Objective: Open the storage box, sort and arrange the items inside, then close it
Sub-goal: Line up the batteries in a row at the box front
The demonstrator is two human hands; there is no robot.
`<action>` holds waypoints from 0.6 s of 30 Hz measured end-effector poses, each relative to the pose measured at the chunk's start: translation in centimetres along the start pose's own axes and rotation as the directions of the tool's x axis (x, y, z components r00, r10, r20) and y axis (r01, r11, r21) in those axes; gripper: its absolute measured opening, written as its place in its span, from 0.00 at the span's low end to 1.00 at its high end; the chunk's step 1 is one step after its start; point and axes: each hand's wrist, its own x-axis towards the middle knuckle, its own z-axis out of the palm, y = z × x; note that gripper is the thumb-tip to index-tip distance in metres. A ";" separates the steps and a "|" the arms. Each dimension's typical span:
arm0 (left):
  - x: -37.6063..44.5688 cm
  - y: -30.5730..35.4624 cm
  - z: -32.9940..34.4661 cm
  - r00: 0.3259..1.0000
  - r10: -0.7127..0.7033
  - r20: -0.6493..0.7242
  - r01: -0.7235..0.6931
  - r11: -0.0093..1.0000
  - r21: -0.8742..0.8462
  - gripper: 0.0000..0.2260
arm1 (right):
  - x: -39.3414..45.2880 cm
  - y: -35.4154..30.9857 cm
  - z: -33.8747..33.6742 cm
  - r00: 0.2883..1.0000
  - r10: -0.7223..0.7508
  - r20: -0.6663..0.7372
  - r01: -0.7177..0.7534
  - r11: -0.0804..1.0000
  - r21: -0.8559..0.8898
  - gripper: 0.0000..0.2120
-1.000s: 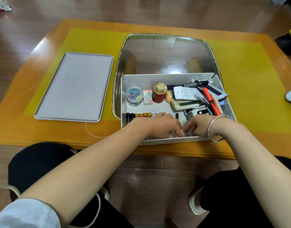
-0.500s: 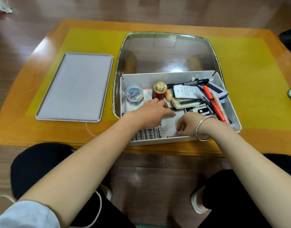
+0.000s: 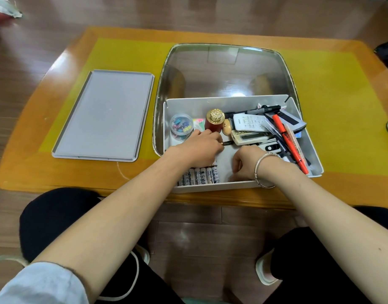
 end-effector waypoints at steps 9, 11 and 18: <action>-2.1 -0.8 -1.5 0.996 -0.088 -0.021 0.084 0.985 -0.151 0.17 | 1.0 -0.9 0.1 0.991 -0.082 0.110 0.094 0.989 -0.113 0.05; -2.9 -0.8 -1.7 0.994 -0.104 -0.043 0.093 0.974 -0.206 0.17 | 1.0 -0.8 0.2 0.994 -0.067 0.086 0.078 0.988 -0.132 0.07; -6.4 -1.6 -1.4 0.942 -0.253 -0.219 0.162 0.919 -0.360 0.19 | 1.2 -1.2 0.8 0.995 0.051 -0.090 -0.052 0.999 -0.014 0.09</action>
